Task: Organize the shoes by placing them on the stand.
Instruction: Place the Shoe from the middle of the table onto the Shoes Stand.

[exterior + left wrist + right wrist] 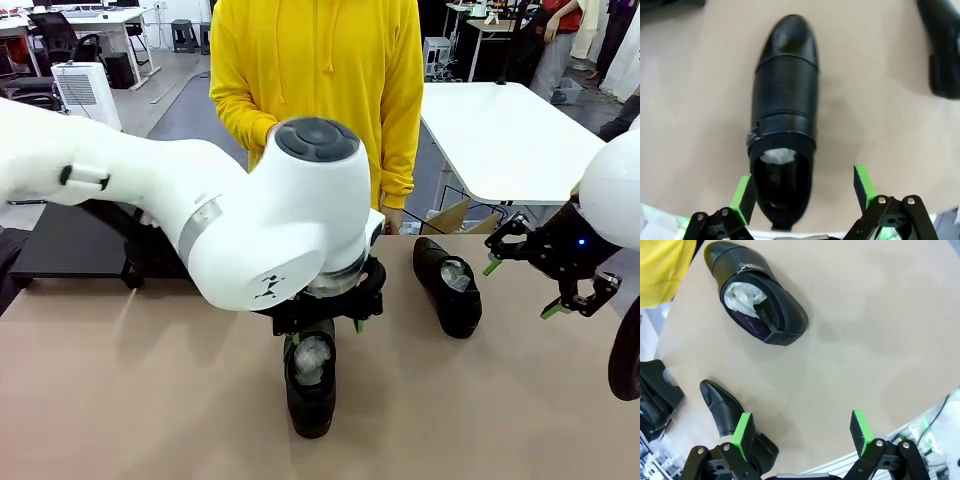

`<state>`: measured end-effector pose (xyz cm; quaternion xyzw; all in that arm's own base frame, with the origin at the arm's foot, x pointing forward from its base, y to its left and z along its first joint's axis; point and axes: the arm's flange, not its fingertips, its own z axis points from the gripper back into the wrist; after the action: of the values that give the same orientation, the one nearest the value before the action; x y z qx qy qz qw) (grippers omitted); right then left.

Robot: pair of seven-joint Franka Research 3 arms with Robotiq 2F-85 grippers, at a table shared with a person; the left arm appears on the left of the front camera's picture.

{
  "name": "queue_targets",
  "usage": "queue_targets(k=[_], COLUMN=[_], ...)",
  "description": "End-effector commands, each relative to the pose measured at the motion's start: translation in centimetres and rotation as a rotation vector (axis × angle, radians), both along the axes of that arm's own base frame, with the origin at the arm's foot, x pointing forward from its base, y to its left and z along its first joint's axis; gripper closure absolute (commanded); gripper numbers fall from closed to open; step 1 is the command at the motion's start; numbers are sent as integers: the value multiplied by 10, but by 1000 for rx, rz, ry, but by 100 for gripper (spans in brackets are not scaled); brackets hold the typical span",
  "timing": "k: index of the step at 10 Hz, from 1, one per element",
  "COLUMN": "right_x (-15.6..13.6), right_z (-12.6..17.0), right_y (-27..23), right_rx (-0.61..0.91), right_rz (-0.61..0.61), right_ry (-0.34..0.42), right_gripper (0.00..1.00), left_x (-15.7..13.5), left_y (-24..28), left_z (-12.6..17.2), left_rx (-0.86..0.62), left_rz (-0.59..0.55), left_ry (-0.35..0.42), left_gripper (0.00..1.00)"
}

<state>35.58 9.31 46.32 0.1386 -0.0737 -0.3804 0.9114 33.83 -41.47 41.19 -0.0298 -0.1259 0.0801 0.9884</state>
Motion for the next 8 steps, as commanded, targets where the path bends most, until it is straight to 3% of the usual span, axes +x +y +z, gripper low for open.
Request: queue_targets(k=[1,6,8], right_x=[1,1,1], right_z=[0,0,0], right_y=[-1,-1,-1], right_rx=[3,3,3], right_rz=[21,21,21], right_ry=[-13,-13,-13], right_gripper=[0,0,0], left_x=[5,5,5], left_y=[-29,-44,-49], left_z=[-14,-31,-38], left_rx=[49,18,15], left_rz=[46,-61,-101], left_ry=[93,108,168], left_gripper=[0,0,0])
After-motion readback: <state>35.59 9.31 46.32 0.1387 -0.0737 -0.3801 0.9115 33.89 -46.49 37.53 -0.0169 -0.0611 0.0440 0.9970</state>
